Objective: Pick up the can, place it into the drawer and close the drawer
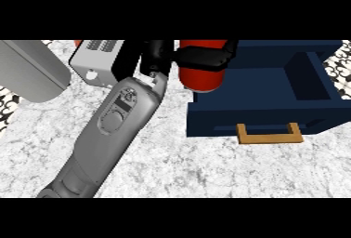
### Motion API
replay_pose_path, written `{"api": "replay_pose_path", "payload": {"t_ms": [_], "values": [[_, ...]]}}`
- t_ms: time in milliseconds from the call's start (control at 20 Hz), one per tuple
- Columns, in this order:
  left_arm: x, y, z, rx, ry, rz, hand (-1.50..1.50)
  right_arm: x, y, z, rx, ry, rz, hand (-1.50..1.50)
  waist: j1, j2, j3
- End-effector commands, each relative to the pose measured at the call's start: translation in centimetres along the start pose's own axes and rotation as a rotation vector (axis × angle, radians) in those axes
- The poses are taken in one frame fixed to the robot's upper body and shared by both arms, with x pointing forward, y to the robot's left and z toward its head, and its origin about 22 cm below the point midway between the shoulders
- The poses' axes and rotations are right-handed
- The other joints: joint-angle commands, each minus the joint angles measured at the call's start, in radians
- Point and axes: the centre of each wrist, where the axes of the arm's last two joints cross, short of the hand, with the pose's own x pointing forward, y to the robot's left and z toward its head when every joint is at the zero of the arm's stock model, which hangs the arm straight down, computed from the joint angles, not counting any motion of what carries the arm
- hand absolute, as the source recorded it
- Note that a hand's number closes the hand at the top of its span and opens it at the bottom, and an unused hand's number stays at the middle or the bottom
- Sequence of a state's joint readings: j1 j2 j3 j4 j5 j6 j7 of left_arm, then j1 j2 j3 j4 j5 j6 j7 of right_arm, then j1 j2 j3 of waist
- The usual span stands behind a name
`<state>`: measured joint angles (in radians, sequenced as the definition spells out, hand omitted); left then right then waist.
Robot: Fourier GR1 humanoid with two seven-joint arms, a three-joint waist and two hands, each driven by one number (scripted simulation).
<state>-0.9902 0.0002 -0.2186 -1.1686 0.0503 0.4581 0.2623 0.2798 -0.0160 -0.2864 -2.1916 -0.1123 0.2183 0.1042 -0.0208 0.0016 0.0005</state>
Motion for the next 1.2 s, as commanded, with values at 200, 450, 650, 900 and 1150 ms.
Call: {"api": "replay_pose_path", "payload": {"t_ms": [200,450,650,900,1150], "values": [[4.2,-3.3,-3.6,0.008,0.011,-0.022,1.50,-0.8,0.6,0.3,0.000,-0.009,0.001,-1.50,-0.014,0.003,0.001],[4.6,-5.5,-4.0,0.009,0.040,-0.050,1.50,-1.0,0.9,-1.1,0.009,0.001,-0.010,-1.50,-0.023,0.005,0.001],[4.6,-6.1,-4.7,0.009,0.035,-0.086,1.50,-0.5,2.3,-0.8,0.018,0.004,-0.029,-1.50,-0.028,0.006,0.001],[3.6,-5.6,-6.0,-0.006,0.052,-0.095,1.50,-0.6,0.8,-2.6,0.018,-0.019,-0.021,-1.50,-0.038,0.014,0.001],[2.7,-5.5,-6.2,0.003,0.056,-0.136,1.50,0.5,1.5,-0.5,0.036,-0.006,-0.002,-1.50,-0.040,0.010,0.001]]}}
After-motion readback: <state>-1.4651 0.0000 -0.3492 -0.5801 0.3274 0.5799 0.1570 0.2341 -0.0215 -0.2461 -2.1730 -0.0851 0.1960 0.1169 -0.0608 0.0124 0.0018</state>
